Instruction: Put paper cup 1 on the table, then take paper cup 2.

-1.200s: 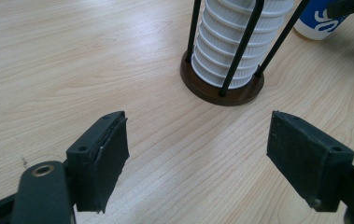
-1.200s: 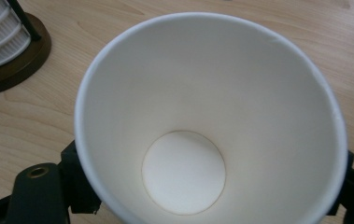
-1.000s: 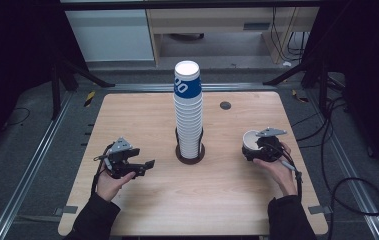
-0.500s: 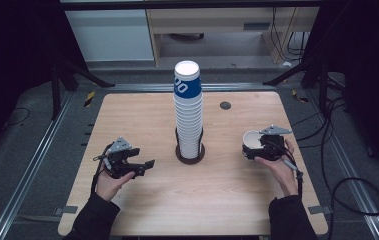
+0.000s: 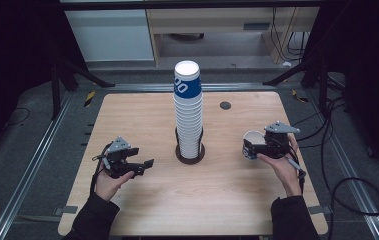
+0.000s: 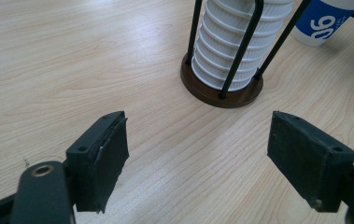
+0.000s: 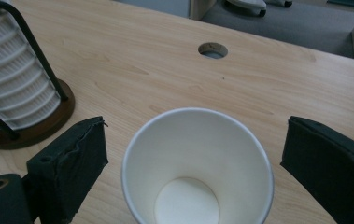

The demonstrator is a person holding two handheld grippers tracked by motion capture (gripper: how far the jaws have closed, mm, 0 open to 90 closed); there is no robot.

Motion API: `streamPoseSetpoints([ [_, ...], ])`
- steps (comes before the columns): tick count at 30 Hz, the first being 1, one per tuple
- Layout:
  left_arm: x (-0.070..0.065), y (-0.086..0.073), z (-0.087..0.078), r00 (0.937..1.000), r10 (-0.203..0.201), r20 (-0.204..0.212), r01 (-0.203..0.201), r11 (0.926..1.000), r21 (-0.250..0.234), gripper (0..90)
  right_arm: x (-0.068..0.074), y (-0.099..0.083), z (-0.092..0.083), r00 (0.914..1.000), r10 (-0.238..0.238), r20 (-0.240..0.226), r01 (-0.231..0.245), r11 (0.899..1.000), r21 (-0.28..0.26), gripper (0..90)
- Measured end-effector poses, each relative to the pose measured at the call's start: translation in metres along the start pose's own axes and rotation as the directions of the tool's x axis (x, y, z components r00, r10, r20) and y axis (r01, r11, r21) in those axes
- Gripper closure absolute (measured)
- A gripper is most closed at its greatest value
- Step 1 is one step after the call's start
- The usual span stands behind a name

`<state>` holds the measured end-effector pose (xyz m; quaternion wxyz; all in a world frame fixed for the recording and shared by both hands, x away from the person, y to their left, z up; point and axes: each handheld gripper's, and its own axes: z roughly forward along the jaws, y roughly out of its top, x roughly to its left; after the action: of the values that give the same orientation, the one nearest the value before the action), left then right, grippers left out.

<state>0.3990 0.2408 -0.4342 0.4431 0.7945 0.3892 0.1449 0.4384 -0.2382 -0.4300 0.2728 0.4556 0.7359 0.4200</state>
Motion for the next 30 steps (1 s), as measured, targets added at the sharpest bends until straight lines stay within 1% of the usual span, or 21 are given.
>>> streamPoseSetpoints([
  [5,0.001,0.0,0.0,1.0,-0.002,0.0,0.002,1.0,0.002,19.8,0.006,0.009,-0.01,1.0,-0.005,-0.008,0.004,0.999,-0.041,7.3],
  [7,0.002,0.0,-0.001,1.0,-0.003,-0.001,0.003,1.0,0.0,19.8,0.008,0.013,-0.013,0.9999,-0.003,-0.01,0.002,0.999,-0.044,7.3],
  [10,0.003,-0.001,-0.001,1.0,-0.007,-0.005,0.007,1.0,0.003,19.8,0.012,0.018,-0.019,0.9999,-0.006,-0.016,0.005,0.998,-0.066,7.3],
  [15,0.002,-0.001,-0.001,0.9999,-0.007,-0.008,0.007,1.0,0.001,19.7,0.018,0.026,-0.027,0.9994,-0.022,-0.025,0.02,0.995,-0.1,7.7],
  [17,0.002,-0.001,-0.001,1.0,-0.004,-0.008,0.004,1.0,0.002,19.7,0.022,0.03,-0.03,0.9991,-0.024,-0.035,0.02,0.994,-0.109,7.7],
  [23,0.003,-0.001,-0.002,0.9999,-0.011,-0.008,0.011,0.9999,-0.002,19.5,0.03,0.038,-0.038,0.998,-0.029,-0.056,0.021,0.99,-0.137,7.6],
  [30,0.004,0.0,-0.002,0.9998,-0.012,-0.014,0.012,0.9999,0.002,19.1,0.035,0.045,-0.044,0.9965,-0.032,-0.077,0.02,0.987,-0.161,7.5],
])
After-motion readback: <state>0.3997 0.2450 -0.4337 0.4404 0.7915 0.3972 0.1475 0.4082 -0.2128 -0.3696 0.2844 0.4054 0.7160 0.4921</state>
